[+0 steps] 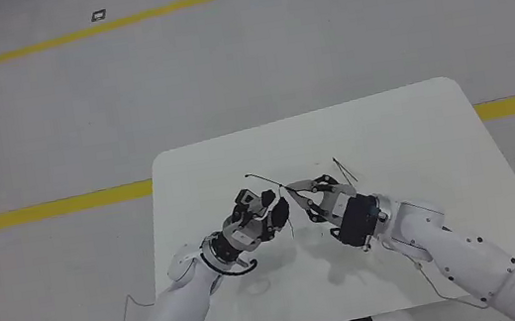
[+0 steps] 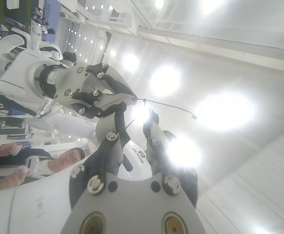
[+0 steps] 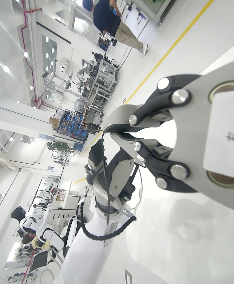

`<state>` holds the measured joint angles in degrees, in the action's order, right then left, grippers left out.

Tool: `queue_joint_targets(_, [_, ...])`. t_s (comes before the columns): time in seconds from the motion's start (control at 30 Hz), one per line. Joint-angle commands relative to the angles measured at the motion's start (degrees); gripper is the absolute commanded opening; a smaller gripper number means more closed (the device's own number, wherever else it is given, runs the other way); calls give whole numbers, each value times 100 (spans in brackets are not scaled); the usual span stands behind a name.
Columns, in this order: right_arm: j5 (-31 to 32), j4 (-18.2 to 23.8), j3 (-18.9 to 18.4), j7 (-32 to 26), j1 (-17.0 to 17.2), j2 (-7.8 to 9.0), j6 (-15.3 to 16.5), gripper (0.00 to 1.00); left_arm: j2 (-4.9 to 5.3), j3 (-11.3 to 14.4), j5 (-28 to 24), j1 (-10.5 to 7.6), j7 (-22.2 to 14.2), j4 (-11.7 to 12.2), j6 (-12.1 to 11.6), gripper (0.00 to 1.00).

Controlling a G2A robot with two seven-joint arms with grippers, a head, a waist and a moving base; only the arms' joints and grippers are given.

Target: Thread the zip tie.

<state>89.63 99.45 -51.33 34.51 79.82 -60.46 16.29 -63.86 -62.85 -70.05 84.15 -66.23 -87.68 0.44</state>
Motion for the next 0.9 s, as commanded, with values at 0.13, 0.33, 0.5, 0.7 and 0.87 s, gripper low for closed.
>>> queue_joint_targets(0.13, [32, 76, -35, -35, 20, 21, -335, 0, -10, 16, 17, 6, 31, 14, -56, 33])
queue_joint_targets(0.33, [32, 116, -34, 44, 69, 31, -502, 0, -24, 50, 39, -6, 63, 27, -90, 36])
queue_joint_targets(0.5, [32, 119, -74, 98, 105, 20, -536, 0, -28, 55, 60, -13, 86, 42, -87, 38])
queue_joint_targets(0.7, [32, 123, -127, 148, 141, 3, -547, 0, -34, 59, 45, -15, 74, 90, -82, 39])
queue_joint_targets(0.87, [32, 129, -164, 179, 160, 2, -591, 0, -36, 52, 87, -10, 53, 92, -142, 39])
